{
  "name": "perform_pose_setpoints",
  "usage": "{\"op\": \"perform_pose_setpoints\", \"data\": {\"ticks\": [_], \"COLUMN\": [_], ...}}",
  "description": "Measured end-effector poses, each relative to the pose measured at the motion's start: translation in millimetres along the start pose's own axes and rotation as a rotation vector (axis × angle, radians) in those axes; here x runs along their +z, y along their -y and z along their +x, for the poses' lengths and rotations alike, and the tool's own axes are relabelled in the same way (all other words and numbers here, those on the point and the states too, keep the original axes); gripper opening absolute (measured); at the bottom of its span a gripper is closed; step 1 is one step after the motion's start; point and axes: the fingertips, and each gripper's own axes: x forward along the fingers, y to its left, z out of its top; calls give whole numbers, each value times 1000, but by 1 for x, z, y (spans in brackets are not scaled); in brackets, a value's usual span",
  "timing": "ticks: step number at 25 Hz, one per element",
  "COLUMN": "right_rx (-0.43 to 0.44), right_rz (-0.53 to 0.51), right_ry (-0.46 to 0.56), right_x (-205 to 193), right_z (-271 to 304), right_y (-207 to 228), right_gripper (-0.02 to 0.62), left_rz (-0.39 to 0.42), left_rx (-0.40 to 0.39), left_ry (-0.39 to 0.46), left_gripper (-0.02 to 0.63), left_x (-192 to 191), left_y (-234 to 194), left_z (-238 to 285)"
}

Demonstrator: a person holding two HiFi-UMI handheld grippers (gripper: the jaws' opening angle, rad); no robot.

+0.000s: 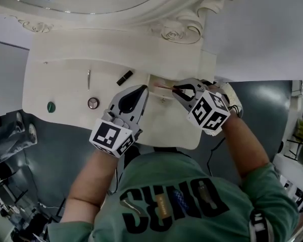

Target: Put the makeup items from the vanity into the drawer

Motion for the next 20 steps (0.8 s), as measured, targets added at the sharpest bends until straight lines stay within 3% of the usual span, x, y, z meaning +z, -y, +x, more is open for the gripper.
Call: {"op": "perform_pose_setpoints", "data": {"ticks": [6,12,20], "right_rx": [5,-2,-29], "right_rz": [-20,18,55], "right_ry": [-29,-2,64], "right_x": [-9,-6,10], "right_z": [11,6,-14], "right_y": [0,4,7], "right_gripper": [55,118,115], "left_rz": [-5,1,1], "left_rx": [5,-6,-2], "left_ry": [-6,-6,3], "left_gripper": [8,8,8], "left_x": [-6,-5,0], "left_y": [-3,0,3], "left_z": [7,9,1]}}
